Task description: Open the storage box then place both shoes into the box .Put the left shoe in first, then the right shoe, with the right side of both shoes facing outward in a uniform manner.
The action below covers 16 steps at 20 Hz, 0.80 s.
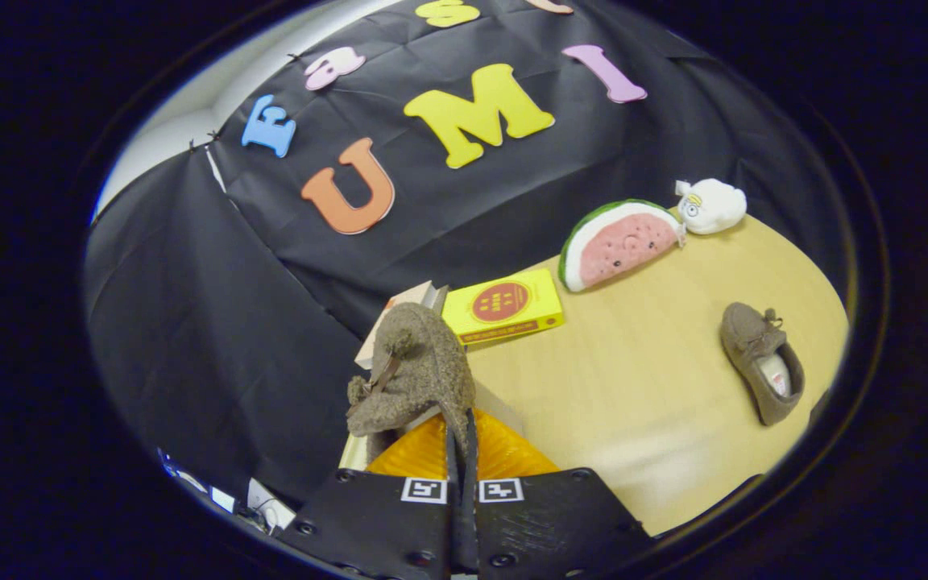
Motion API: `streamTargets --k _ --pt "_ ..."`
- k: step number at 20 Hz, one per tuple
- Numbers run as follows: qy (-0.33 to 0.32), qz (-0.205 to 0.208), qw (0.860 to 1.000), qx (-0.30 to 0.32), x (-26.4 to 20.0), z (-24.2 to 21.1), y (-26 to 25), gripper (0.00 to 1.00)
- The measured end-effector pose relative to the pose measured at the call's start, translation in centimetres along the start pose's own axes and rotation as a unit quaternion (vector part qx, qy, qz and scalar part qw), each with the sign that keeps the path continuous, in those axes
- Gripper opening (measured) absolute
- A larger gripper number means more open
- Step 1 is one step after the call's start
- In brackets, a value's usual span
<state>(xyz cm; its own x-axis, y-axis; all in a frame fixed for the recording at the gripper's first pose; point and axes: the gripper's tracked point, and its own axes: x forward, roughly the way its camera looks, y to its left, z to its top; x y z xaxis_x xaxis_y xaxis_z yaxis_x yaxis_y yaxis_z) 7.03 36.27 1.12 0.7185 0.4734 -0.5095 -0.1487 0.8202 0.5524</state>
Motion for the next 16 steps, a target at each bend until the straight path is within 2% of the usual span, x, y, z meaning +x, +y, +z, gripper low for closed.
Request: streamTargets --k 4,6,10,14,16 --pt "0.019 0.003 1.0 0.014 3.6 -3.3 4.2 0.0" --pt "0.038 0.004 0.998 0.057 5.7 -5.4 5.5 0.0" --pt "0.054 -0.021 0.997 0.057 8.9 -8.9 6.2 0.0" --pt "0.04 -0.047 0.997 0.056 10.1 -11.4 5.5 0.0" --pt "0.037 -0.054 0.995 0.075 10.5 -12.5 5.1 0.0"
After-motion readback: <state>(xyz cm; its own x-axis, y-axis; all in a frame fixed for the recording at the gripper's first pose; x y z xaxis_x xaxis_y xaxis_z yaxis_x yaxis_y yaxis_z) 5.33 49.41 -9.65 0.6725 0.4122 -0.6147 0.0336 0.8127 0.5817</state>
